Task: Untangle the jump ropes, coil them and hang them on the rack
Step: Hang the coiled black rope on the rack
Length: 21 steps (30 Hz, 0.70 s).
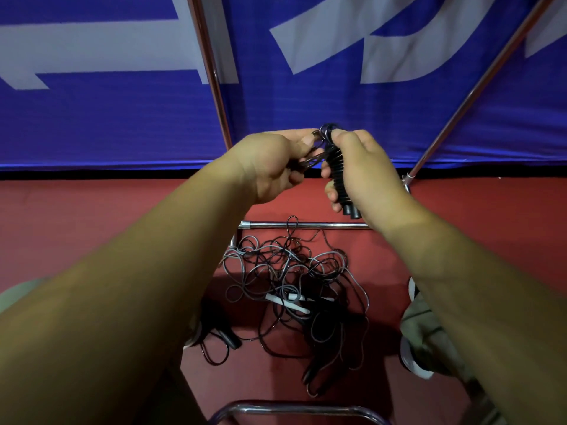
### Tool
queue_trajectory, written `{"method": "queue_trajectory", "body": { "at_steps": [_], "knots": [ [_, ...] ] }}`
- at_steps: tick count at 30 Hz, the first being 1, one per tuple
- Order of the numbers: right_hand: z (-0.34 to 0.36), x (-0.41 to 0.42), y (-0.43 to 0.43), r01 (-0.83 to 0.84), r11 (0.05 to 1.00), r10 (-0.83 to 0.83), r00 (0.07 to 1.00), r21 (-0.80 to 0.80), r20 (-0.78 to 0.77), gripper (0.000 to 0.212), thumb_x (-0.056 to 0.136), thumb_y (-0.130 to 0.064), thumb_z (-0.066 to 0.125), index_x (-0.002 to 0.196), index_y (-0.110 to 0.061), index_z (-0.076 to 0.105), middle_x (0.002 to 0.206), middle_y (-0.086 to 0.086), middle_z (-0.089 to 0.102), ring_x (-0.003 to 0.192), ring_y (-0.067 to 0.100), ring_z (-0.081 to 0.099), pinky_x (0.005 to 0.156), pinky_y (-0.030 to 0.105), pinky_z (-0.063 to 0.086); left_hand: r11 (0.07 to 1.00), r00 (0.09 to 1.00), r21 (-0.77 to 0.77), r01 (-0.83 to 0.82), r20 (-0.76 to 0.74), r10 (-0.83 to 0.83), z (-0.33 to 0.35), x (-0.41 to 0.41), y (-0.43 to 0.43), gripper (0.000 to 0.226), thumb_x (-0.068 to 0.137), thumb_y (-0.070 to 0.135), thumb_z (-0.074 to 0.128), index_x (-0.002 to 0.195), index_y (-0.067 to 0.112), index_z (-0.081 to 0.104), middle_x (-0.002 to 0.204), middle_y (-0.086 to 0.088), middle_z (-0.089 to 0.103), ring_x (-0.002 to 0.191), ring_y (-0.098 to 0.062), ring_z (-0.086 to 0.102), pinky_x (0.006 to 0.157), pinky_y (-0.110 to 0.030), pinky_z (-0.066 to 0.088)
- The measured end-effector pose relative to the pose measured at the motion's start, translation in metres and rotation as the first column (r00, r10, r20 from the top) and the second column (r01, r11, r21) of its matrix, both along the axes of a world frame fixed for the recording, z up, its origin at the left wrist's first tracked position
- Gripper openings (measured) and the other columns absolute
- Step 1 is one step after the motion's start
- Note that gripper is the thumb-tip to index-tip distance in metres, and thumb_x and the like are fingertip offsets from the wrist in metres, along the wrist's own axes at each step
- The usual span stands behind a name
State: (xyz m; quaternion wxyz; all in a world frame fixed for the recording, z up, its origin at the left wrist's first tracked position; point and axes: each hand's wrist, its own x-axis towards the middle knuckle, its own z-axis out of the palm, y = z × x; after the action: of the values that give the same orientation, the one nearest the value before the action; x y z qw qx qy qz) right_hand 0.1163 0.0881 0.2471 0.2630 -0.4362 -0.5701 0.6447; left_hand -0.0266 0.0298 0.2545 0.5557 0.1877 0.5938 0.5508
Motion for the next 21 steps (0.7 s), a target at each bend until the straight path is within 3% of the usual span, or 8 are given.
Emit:
{"method": "queue_trajectory", "body": {
  "at_steps": [4,8,12,16,21],
  "knots": [
    [0.0023,0.0015,0.0020,-0.026,0.999,0.025,0.999,-0.033,-0.037,0.029,0.107,-0.040,0.052,0.116,-0.012,0.055,0.076,0.010,0.064,0.047,0.026,0.052,0.046,0.033,0.043,1.000,0.996,0.009,-0.009,-0.085,0.009,0.0000,-0.0035,-0.0027,0.020,0.103,0.010,0.063,0.113,0.013,0.079,0.081,-0.001,0.073,0.055,-0.007,0.055,0.048,-0.020,0.031],
    [0.0031,0.0033,0.0042,-0.077,0.993,0.067,0.992,-0.092,-0.105,0.033,0.108,-0.040,0.048,0.119,-0.011,0.058,0.078,0.014,0.063,0.046,0.026,0.050,0.048,0.034,0.043,0.997,0.981,0.075,-0.027,-0.191,0.041,0.0006,-0.0038,-0.0040,0.021,0.102,0.011,0.065,0.118,0.013,0.078,0.095,-0.006,0.078,0.065,-0.010,0.061,0.048,-0.023,0.031],
    [0.0024,0.0010,0.0046,-0.075,0.990,0.059,0.989,-0.117,-0.136,0.040,0.109,-0.041,0.046,0.125,-0.007,0.059,0.078,0.013,0.064,0.046,0.025,0.050,0.049,0.034,0.045,0.992,0.951,0.119,-0.038,-0.300,0.073,0.0014,-0.0044,-0.0038,0.014,0.101,0.014,0.068,0.113,0.016,0.076,0.094,-0.007,0.079,0.068,-0.013,0.064,0.051,-0.027,0.036],
    [-0.0003,0.0006,0.0072,-0.068,0.989,0.049,0.989,-0.132,-0.143,0.047,0.108,-0.043,0.045,0.130,-0.004,0.059,0.078,0.011,0.066,0.047,0.026,0.051,0.050,0.036,0.047,0.992,0.951,0.121,-0.047,-0.300,0.082,0.0052,-0.0021,-0.0035,0.008,0.101,0.011,0.068,0.104,0.018,0.070,0.088,-0.009,0.077,0.064,-0.013,0.061,0.049,-0.026,0.036],
    [0.0024,0.0023,0.0065,-0.100,0.988,0.085,0.988,-0.113,-0.130,0.042,0.109,-0.041,0.044,0.125,-0.007,0.062,0.076,0.013,0.065,0.046,0.027,0.052,0.049,0.036,0.048,0.993,0.955,0.114,0.001,-0.296,0.033,0.0076,-0.0031,-0.0054,0.008,0.101,0.008,0.067,0.099,0.015,0.071,0.078,-0.007,0.072,0.059,-0.013,0.058,0.046,-0.027,0.033]
  ]
}}
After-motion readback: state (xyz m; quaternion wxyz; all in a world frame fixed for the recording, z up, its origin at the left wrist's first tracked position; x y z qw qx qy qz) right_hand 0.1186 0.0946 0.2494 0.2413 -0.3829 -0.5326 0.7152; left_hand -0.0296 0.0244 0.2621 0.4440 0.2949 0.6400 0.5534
